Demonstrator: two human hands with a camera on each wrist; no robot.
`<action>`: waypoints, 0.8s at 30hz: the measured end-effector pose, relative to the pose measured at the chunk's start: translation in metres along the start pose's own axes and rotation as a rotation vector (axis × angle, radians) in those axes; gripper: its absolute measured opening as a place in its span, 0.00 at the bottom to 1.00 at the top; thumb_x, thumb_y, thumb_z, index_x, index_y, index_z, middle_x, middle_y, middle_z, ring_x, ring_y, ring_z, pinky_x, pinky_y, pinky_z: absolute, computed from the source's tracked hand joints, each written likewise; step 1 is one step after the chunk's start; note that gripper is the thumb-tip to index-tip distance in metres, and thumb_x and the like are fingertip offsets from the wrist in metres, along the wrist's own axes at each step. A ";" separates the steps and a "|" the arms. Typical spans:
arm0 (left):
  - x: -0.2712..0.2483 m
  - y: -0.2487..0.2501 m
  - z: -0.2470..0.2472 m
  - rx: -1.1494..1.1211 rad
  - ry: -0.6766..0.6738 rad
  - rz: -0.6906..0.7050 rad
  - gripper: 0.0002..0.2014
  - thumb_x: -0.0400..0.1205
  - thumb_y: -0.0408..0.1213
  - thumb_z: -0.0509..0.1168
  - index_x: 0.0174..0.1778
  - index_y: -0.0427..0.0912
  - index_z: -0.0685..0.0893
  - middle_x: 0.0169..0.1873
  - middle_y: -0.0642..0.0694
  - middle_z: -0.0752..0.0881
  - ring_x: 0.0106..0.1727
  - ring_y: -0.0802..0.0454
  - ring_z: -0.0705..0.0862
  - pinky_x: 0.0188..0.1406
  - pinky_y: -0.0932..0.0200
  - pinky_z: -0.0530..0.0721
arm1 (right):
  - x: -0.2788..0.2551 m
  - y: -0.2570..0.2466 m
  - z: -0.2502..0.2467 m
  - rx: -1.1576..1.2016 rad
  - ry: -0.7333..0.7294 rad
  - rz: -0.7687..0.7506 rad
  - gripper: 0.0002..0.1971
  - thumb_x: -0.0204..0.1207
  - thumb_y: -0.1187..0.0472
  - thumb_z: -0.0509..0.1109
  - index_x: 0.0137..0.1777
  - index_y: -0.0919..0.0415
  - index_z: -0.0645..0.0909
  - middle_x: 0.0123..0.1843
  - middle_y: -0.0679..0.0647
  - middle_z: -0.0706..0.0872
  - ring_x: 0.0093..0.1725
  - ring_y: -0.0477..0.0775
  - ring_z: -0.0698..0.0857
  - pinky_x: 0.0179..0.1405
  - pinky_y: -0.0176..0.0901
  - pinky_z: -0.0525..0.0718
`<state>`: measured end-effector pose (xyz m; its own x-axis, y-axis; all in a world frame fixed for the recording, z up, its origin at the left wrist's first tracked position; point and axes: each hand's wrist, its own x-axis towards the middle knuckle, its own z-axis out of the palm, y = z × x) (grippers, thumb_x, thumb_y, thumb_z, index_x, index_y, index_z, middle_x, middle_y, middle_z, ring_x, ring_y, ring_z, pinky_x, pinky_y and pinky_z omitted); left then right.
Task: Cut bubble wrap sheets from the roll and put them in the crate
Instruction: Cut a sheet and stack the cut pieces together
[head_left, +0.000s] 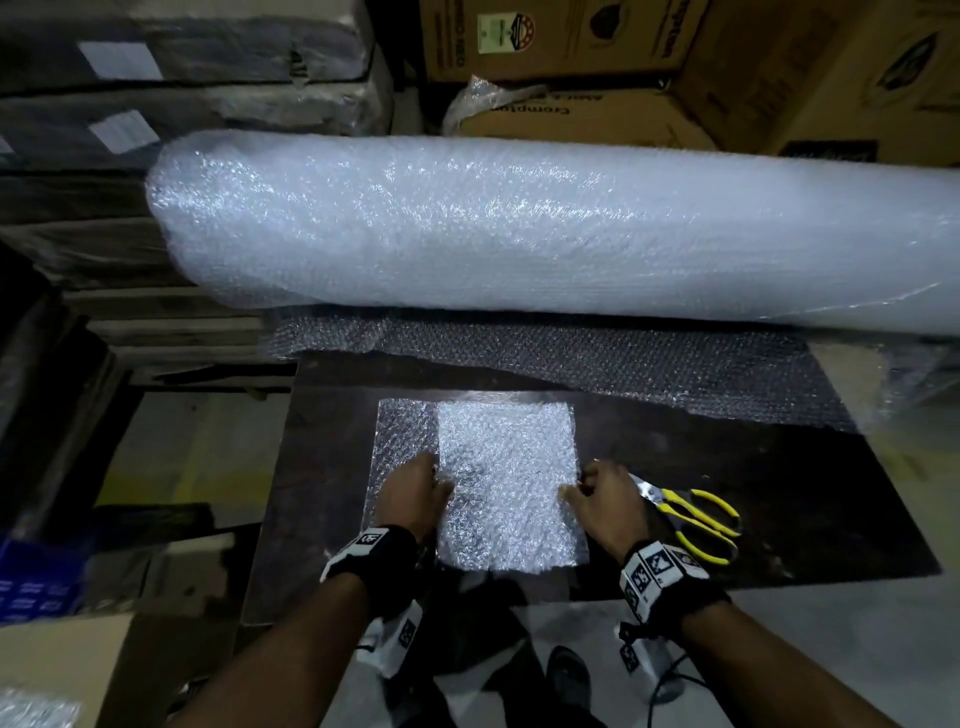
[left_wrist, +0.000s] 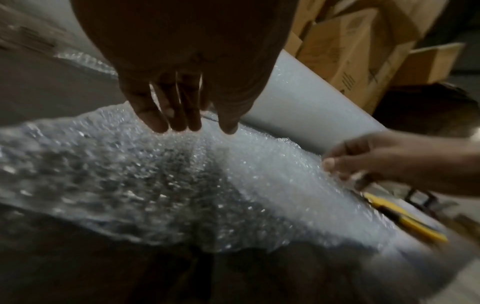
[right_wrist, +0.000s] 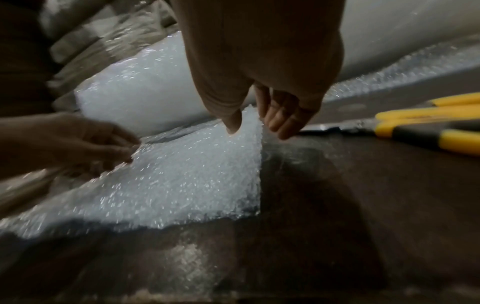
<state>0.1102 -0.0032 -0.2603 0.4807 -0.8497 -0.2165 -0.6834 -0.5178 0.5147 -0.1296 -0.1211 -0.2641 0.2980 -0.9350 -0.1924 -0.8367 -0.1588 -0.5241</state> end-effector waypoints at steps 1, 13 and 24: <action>-0.001 -0.002 -0.002 0.058 0.033 0.053 0.22 0.82 0.43 0.71 0.70 0.38 0.79 0.60 0.37 0.85 0.61 0.36 0.82 0.58 0.46 0.80 | -0.003 -0.002 -0.002 -0.053 0.040 -0.052 0.16 0.75 0.53 0.78 0.53 0.64 0.83 0.52 0.61 0.84 0.53 0.63 0.82 0.52 0.52 0.80; -0.023 -0.023 -0.012 0.514 -0.214 0.365 0.33 0.80 0.59 0.67 0.80 0.53 0.66 0.78 0.47 0.65 0.75 0.41 0.64 0.71 0.37 0.69 | -0.019 -0.030 0.014 -0.356 -0.166 -0.440 0.16 0.82 0.53 0.68 0.67 0.55 0.80 0.62 0.57 0.77 0.62 0.60 0.76 0.63 0.52 0.79; -0.035 -0.029 -0.020 0.438 -0.138 0.350 0.28 0.80 0.57 0.68 0.74 0.50 0.77 0.75 0.46 0.73 0.74 0.39 0.70 0.62 0.37 0.75 | -0.016 0.077 -0.056 -0.525 -0.025 0.073 0.14 0.69 0.69 0.72 0.55 0.66 0.87 0.57 0.68 0.84 0.55 0.74 0.82 0.56 0.59 0.82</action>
<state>0.1244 0.0432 -0.2509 0.1295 -0.9677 -0.2164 -0.9667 -0.1718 0.1895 -0.2241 -0.1363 -0.2550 0.2359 -0.9426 -0.2362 -0.9712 -0.2371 -0.0236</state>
